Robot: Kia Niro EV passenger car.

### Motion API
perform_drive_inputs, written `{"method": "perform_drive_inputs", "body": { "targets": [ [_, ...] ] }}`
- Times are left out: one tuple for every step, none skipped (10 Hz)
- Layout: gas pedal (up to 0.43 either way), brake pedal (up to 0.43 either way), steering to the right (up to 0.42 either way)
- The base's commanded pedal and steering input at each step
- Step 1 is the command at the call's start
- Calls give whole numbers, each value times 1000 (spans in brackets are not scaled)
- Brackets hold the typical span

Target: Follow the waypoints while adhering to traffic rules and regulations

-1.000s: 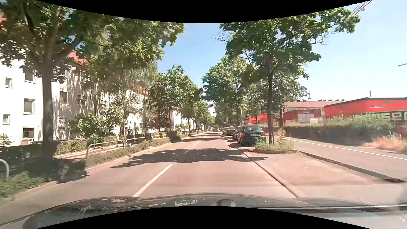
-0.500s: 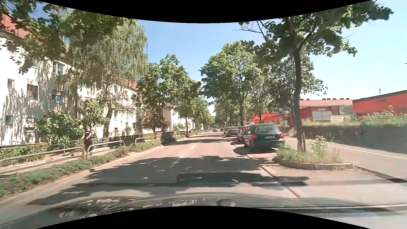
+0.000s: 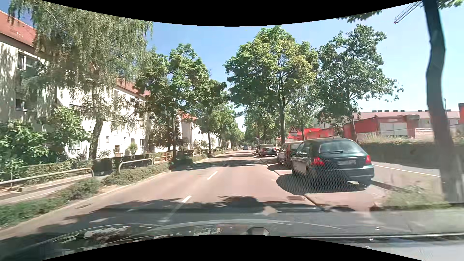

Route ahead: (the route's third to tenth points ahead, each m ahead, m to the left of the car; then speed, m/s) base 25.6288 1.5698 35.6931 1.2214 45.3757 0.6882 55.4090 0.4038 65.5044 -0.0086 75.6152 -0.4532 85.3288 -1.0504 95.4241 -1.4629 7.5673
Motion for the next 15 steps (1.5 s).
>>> {"method": "perform_drive_inputs", "body": {
  "targets": [
    [118,0,4],
    [118,0,4],
    [118,0,4],
    [118,0,4],
    [118,0,4],
    [118,0,4],
    [118,0,5],
    [98,0,5],
    [79,0,4],
    [79,0,4],
    [79,0,4],
    [79,0,4],
    [79,0,4],
    [67,0,5],
    [67,0,4]
  ]
}}
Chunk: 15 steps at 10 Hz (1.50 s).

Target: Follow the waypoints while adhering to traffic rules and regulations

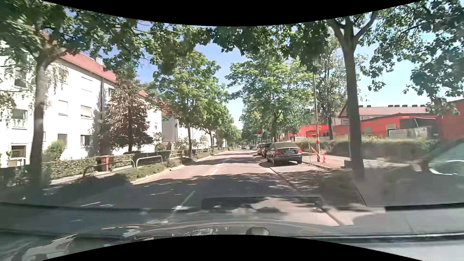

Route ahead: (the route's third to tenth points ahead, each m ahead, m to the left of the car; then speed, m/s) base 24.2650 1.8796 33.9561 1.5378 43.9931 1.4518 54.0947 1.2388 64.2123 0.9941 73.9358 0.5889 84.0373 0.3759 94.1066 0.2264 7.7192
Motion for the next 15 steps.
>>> {"method": "perform_drive_inputs", "body": {
  "targets": [
    [39,0,4],
    [39,0,5],
    [39,0,5],
    [39,0,4],
    [39,0,4],
    [39,0,4],
    [39,0,5],
    [39,0,5],
    [39,0,4],
    [47,0,4],
    [47,0,3],
    [47,0,3],
    [59,0,3],
    [59,0,3],
    [59,0,2]
  ]
}}
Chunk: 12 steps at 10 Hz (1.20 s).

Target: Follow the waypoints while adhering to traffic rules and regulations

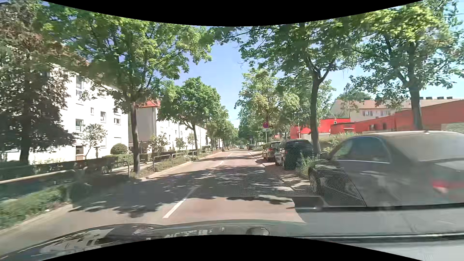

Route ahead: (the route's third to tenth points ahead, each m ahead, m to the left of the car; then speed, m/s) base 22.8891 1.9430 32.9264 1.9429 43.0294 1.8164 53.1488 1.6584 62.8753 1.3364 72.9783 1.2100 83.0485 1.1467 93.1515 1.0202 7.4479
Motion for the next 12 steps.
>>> {"method": "perform_drive_inputs", "body": {
  "targets": [
    [59,0,2],
    [67,0,1],
    [67,0,1],
    [67,0,1],
    [67,0,0],
    [67,0,0],
    [67,0,0],
    [67,0,0],
    [67,0,0],
    [67,0,0],
    [67,0,0],
    [67,0,0]
  ]
}}
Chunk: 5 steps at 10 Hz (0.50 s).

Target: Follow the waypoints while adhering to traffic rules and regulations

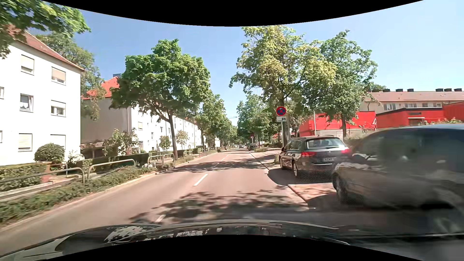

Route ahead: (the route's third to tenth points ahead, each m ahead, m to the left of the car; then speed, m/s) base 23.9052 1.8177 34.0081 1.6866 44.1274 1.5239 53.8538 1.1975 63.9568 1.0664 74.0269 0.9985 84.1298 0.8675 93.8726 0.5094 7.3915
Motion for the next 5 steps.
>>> {"method": "perform_drive_inputs", "body": {
  "targets": [
    [67,0,0],
    [67,0,1],
    [67,0,0],
    [67,0,-1],
    [67,0,-1]
  ]
}}
